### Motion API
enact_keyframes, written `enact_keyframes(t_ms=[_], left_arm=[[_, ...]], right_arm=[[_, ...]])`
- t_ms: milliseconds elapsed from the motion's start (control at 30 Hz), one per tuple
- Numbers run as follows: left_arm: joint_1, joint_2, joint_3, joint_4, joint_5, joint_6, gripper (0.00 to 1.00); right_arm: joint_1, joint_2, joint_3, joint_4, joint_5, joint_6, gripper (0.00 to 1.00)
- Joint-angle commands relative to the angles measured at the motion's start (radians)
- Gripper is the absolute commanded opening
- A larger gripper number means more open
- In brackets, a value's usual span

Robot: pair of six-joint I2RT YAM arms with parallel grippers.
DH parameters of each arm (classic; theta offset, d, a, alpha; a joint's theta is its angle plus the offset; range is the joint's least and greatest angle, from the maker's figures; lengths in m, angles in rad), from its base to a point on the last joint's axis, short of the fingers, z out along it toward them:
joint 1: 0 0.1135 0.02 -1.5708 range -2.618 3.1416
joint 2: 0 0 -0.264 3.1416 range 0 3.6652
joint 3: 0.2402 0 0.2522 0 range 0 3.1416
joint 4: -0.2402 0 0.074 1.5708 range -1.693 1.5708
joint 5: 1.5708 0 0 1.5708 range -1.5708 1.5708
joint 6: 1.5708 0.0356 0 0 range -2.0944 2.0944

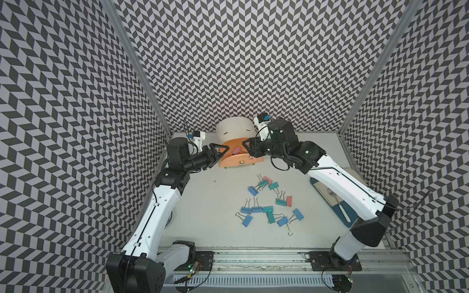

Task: Put the binder clips in the drawer according to color
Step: Place the binder clip in the drawer.

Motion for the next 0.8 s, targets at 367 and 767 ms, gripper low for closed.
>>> enact_keyframes(t_ms=[367, 767], left_arm=[[0.025, 0.057, 0.057, 0.112, 0.041, -0.041, 0.65], [0.036, 0.078, 0.039, 0.108, 0.033, -0.028, 0.65]], right_arm=[[-0.074, 0.260, 0.271, 0.098, 0.064, -0.202, 0.48], [-0.083, 0.297, 0.234, 0.119, 0.047, -0.275, 0.50]])
